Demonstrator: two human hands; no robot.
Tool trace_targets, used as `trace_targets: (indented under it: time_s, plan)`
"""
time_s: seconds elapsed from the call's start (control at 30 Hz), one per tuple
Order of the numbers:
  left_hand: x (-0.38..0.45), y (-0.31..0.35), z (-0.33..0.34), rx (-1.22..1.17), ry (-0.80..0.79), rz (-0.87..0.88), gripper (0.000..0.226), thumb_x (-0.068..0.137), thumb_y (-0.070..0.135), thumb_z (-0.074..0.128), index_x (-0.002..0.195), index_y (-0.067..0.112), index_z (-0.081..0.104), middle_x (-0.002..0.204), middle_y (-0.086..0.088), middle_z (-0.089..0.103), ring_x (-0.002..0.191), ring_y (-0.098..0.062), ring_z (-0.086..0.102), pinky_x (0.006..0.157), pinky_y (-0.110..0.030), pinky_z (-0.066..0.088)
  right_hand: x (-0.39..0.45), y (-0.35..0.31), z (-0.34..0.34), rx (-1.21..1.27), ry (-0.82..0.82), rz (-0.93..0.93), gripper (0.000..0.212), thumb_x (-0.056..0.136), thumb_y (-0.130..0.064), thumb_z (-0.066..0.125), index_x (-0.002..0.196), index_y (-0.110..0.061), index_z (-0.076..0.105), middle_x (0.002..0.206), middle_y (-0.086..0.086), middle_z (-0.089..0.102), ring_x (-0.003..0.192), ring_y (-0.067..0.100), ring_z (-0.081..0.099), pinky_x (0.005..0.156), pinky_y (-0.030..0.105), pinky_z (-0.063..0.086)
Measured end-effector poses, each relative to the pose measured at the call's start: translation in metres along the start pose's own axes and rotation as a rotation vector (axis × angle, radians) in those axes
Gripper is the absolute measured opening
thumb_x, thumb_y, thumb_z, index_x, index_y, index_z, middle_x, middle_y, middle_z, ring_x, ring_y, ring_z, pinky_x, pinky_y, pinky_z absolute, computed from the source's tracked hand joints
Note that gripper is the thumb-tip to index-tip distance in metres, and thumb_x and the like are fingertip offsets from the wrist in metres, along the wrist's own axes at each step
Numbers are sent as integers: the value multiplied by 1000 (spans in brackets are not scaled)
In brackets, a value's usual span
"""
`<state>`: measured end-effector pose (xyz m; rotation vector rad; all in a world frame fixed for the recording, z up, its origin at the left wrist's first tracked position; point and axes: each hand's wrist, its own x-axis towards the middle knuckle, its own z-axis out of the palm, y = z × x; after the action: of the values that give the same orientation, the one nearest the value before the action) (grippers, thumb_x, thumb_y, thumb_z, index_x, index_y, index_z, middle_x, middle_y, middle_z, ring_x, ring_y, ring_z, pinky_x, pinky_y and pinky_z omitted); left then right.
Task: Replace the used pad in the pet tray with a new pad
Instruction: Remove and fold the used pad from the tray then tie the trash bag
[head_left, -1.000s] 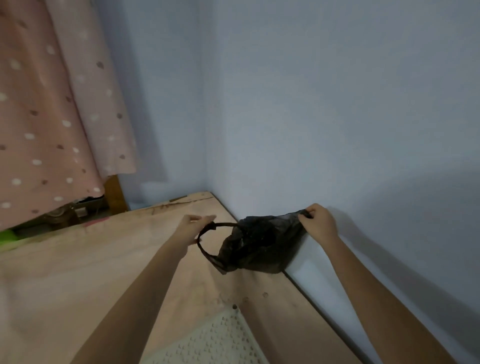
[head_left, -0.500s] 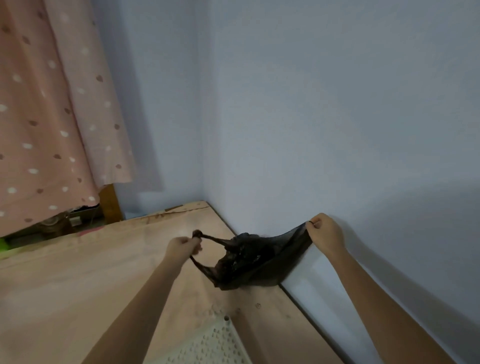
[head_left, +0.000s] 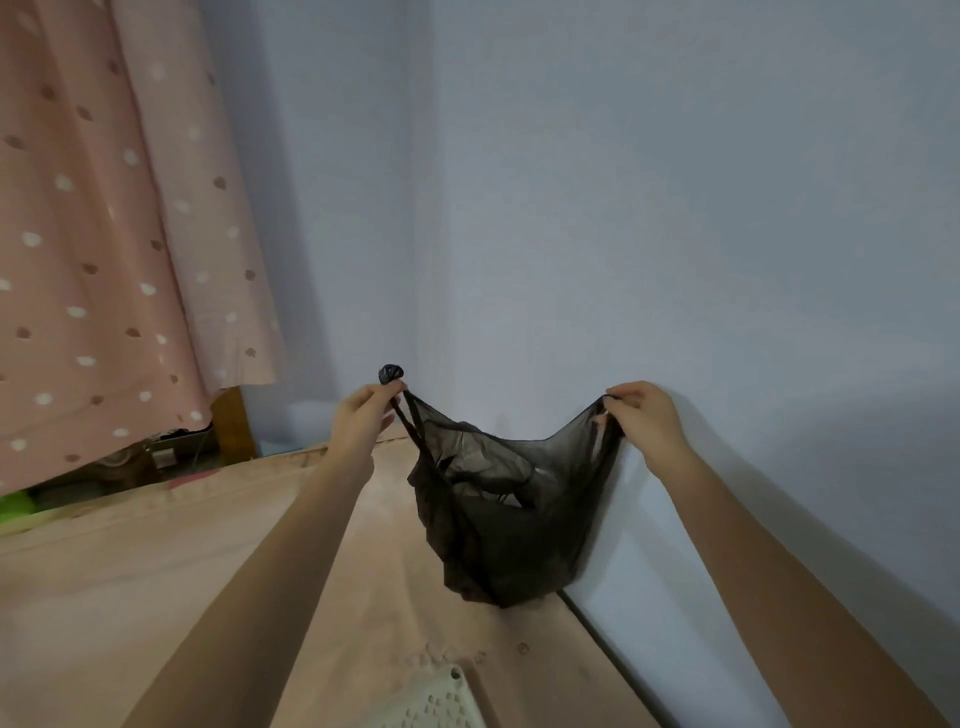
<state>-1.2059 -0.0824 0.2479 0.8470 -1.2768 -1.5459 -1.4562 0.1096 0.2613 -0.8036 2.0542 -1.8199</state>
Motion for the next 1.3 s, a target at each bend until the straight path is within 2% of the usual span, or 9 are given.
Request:
trace_targets:
  time_s: [0.1,0.27,0.43,0.7,0.83,0.93,1.03,1.17,1.3]
  plan:
    - [4,8,10,10,-31,32,16,88,22,64,90,6,64,101,-8,64,94,-17,59,96,-29,46,9,-14,4,-261,-80,-39,13,87,-1,56,95,-6,64,69,8,69,68,17,68,70,30,55]
    - [-1,5,22,-154,2,25,19,93,17,54,83,4,64,98,-9,73,95,-14,64,94,-27,46,8,-24,12,125,-237,34,36,79,4,68,114,-1,60,98,13,65,88,20,63,90,31,50]
    - [-8,-8,23,-174,-82,-14,32,96,21,49,67,10,51,49,-2,52,42,-14,51,58,-29,56,1,-6,7,-167,-439,-25,42,76,15,62,106,-15,67,109,10,68,107,22,61,96,31,47]
    - [-36,-35,29,259,-326,-186,34,101,17,34,83,11,63,65,-7,53,34,-10,49,39,-19,42,-9,35,-6,-776,-208,-235,15,88,-15,59,92,-19,73,91,-3,73,86,16,66,83,33,53]
    - [-60,-54,32,411,-458,-5,21,98,11,48,85,13,64,60,0,60,43,-3,55,48,-11,44,-31,52,-2,-674,-77,-231,21,90,-26,59,73,-16,60,70,-5,61,70,17,59,61,29,44]
    - [-73,-63,38,411,-500,6,17,94,15,58,77,9,57,68,0,68,40,-6,50,48,-15,44,-46,69,5,-583,7,-290,28,90,-22,58,67,-5,59,75,-7,55,75,15,57,64,25,38]
    - [-82,-71,42,467,-517,-48,25,97,20,49,74,12,50,58,-3,61,35,-7,38,40,-18,33,-57,82,14,-67,-121,-90,20,91,-18,55,80,-10,70,87,-8,69,87,6,65,76,16,44]
    - [-90,-82,48,539,-527,-128,38,94,13,32,58,11,43,38,3,40,31,-9,28,36,-18,24,-64,107,34,466,-234,377,43,96,-34,49,64,-7,59,57,10,56,61,28,59,66,31,53]
    - [-96,-94,51,489,-530,-151,13,102,14,32,90,8,34,54,-4,50,35,-8,31,39,-17,28,-67,127,45,624,-407,408,44,88,-51,55,79,-10,67,69,6,57,65,18,55,74,31,48]
